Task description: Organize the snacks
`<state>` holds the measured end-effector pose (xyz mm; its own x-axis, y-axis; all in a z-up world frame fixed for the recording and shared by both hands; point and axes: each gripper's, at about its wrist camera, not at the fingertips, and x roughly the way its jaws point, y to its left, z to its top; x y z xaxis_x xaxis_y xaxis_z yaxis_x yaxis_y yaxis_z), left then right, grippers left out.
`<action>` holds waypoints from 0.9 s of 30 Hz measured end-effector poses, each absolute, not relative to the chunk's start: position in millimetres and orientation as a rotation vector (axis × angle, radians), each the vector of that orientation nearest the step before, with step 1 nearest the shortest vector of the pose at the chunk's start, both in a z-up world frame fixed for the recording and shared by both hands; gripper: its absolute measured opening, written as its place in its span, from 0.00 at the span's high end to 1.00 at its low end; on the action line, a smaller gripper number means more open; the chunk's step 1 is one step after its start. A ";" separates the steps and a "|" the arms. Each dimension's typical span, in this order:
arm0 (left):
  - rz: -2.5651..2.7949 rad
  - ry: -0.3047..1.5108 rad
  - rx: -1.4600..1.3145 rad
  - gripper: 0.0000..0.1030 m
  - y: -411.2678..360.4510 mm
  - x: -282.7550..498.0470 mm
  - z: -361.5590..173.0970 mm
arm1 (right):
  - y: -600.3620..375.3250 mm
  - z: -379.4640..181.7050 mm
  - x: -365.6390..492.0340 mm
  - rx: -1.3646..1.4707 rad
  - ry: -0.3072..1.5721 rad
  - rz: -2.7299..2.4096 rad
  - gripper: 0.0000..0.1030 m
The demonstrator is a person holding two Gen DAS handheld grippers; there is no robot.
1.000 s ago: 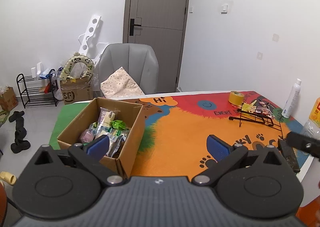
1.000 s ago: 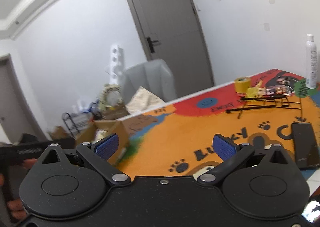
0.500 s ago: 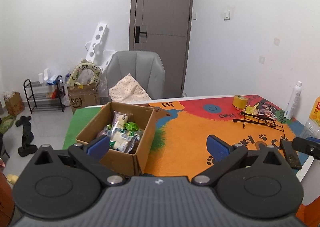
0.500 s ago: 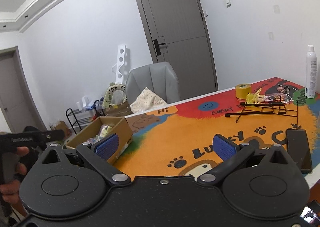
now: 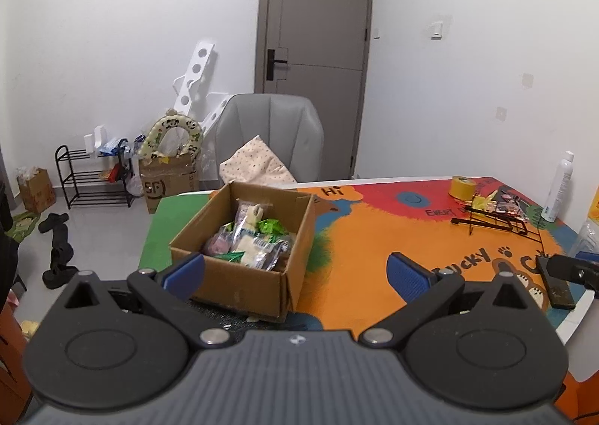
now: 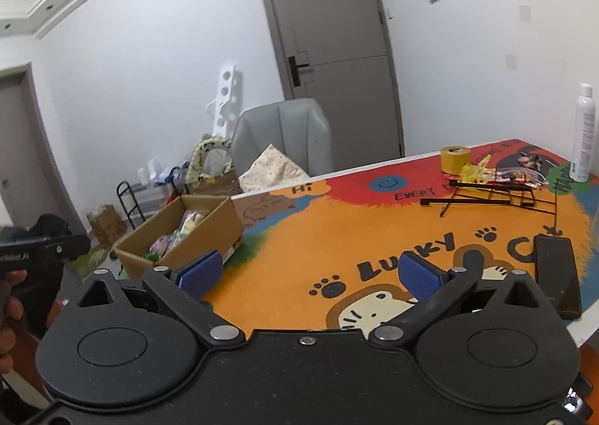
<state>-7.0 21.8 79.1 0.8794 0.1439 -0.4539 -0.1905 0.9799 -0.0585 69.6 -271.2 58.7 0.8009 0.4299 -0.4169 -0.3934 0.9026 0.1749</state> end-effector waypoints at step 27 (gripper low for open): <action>0.182 0.488 -0.095 0.00 26.8 -6.2 72.7 | -258.8 56.8 66.3 0.044 0.487 0.461 0.00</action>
<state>-6.2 26.8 72.7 0.8673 0.1512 -0.4742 -0.1967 0.9793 -0.0475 66.3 -258.8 56.8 0.7833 0.4378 -0.4413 -0.4170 0.8965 0.1494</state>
